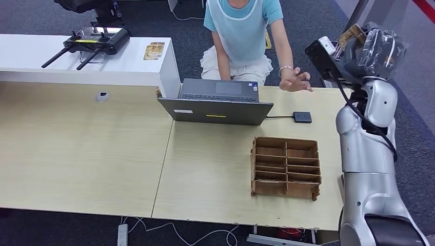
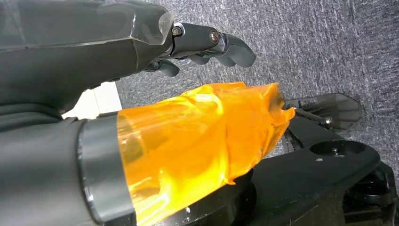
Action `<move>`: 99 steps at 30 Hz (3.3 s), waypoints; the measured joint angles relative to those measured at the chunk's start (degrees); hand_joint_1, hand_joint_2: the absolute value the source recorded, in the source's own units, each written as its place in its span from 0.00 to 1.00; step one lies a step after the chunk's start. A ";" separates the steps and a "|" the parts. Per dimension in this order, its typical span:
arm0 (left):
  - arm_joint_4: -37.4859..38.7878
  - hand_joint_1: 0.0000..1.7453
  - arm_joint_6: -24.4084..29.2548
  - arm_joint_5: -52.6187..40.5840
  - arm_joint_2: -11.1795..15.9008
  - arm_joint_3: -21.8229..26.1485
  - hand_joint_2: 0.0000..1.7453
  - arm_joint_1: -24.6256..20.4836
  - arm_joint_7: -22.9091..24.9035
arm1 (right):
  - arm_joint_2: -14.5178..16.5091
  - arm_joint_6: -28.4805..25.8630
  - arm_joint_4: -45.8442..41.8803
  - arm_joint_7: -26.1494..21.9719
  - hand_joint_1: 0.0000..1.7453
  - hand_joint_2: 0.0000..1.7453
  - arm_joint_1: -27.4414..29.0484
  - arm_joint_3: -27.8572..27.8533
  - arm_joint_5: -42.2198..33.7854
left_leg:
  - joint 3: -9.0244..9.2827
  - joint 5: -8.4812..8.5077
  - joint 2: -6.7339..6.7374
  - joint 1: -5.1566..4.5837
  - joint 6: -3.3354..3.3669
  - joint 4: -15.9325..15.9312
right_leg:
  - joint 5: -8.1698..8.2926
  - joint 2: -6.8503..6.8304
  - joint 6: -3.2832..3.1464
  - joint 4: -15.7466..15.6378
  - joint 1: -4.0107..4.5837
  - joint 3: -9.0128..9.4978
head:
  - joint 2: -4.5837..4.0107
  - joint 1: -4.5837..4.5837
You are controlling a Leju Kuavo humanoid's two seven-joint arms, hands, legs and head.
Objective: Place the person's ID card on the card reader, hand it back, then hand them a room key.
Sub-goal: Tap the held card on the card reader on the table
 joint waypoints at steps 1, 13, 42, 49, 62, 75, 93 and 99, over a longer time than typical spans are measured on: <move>0.00 0.00 0.00 0.05 0.00 0.00 0.00 0.01 0.15 | 0.21 0.75 -0.33 -0.65 1.00 1.00 0.06 -0.66 -2.20 | 0.00 0.00 0.00 0.00 0.00 0.00 | 0.00 0.00 0.00 0.00 0.00 0.00 | 0.00 0.00; 0.00 0.00 0.01 0.18 0.00 0.00 0.00 0.15 0.64 | 0.89 5.09 -2.43 -2.93 1.00 1.00 0.53 -6.64 -12.62 | 0.00 0.00 0.00 0.00 0.00 0.00 | 0.00 0.00 0.00 -0.01 0.00 0.00 | -0.01 -0.02; 0.00 0.00 0.76 1.07 0.44 0.20 0.00 0.26 0.72 | -9.81 26.76 13.10 -12.06 1.00 1.00 9.88 -24.56 -58.09 | -0.08 -0.04 -0.33 -0.01 0.04 0.03 | -0.02 -0.26 0.03 -0.08 -0.01 0.03 | 0.00 -0.01; 0.00 0.00 0.70 1.39 0.56 0.20 0.00 0.26 2.32 | -12.40 30.08 17.36 -10.99 1.00 1.00 13.47 -26.41 -61.79 | -0.03 -0.05 -0.04 -0.01 0.07 0.03 | -0.01 -0.03 0.02 -0.07 -0.01 -0.01 | 0.00 -0.02; 0.00 0.00 0.14 0.89 0.52 0.20 0.00 0.27 0.70 | -15.63 30.05 25.49 -10.98 1.00 1.00 14.76 -25.97 -64.94 | -0.04 -0.03 -0.08 -0.02 0.05 0.03 | -0.01 -0.09 0.02 -0.06 -0.02 0.00 | 0.00 -0.01; 0.00 0.00 0.25 1.28 0.78 0.20 0.00 0.55 1.55 | -19.36 33.70 27.80 -11.36 1.00 1.00 21.37 -25.20 -71.53 | -0.05 -0.05 -0.12 -0.02 0.06 0.03 | -0.01 -0.12 0.02 -0.07 -0.02 0.00 | 0.00 -0.02; 0.02 0.00 0.68 1.39 0.98 0.20 0.00 0.68 1.21 | -21.89 37.43 22.63 -9.76 1.00 1.00 30.27 -24.86 -80.54 | -0.05 -0.05 -0.10 -0.02 0.07 0.03 | -0.01 -0.11 0.02 -0.07 -0.02 0.00 | 0.00 -0.02; 0.03 0.00 0.68 1.34 0.96 0.20 0.00 0.78 0.97 | -22.27 38.37 20.55 -9.15 1.00 1.00 32.63 -23.58 -82.34 | -0.05 -0.05 -0.09 -0.02 0.07 0.02 | -0.01 -0.09 0.02 -0.07 -0.02 0.00 | -0.01 -0.01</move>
